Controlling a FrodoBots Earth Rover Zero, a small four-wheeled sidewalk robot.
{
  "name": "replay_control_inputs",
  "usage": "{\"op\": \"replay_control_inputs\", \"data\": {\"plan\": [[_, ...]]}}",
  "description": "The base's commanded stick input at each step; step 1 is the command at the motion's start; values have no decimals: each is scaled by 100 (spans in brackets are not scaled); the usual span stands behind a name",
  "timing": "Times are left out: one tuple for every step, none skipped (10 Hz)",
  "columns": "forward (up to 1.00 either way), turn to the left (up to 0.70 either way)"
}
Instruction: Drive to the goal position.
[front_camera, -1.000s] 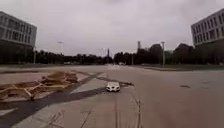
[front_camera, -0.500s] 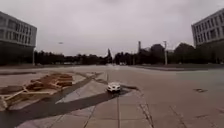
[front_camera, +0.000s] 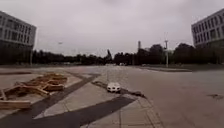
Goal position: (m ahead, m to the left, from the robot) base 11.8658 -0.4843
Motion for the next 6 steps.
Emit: {"op": "replay_control_inputs", "data": {"plan": [[100, 0], [100, 0], [100, 0], [100, 0], [100, 0], [100, 0]]}}
